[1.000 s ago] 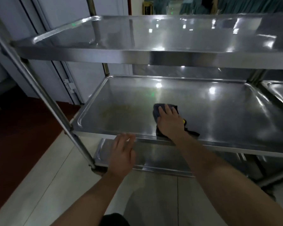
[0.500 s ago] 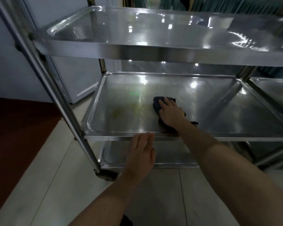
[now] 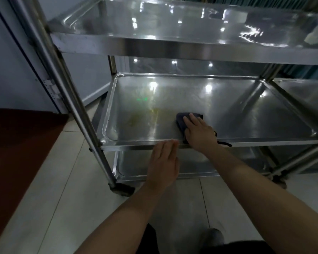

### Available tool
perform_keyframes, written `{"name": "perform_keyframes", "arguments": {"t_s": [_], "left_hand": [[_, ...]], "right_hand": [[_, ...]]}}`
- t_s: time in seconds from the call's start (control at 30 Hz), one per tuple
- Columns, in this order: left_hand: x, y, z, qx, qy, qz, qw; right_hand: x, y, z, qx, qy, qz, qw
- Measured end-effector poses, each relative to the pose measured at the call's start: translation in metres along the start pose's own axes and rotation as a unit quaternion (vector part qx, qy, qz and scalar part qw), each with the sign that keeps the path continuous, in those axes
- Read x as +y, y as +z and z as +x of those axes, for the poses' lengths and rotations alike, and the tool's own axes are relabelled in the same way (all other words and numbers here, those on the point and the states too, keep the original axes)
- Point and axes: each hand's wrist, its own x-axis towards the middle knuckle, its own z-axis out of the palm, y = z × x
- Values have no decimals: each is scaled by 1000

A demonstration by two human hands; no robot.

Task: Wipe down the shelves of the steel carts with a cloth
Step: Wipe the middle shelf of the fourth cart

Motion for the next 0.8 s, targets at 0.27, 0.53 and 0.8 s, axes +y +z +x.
{"name": "perform_keyframes", "arguments": {"t_s": [0.27, 0.53, 0.8], "left_hand": [[-29, -39, -16, 52, -79, -80, 992], [-70, -56, -33, 38, -99, 23, 994], [-87, -51, -37, 45, -47, 27, 997]], "right_hand": [[-56, -12, 4, -65, 1, 37, 997], [-45, -15, 72, -74, -14, 69, 995], [-77, -16, 115, -85, 7, 84, 993]]}}
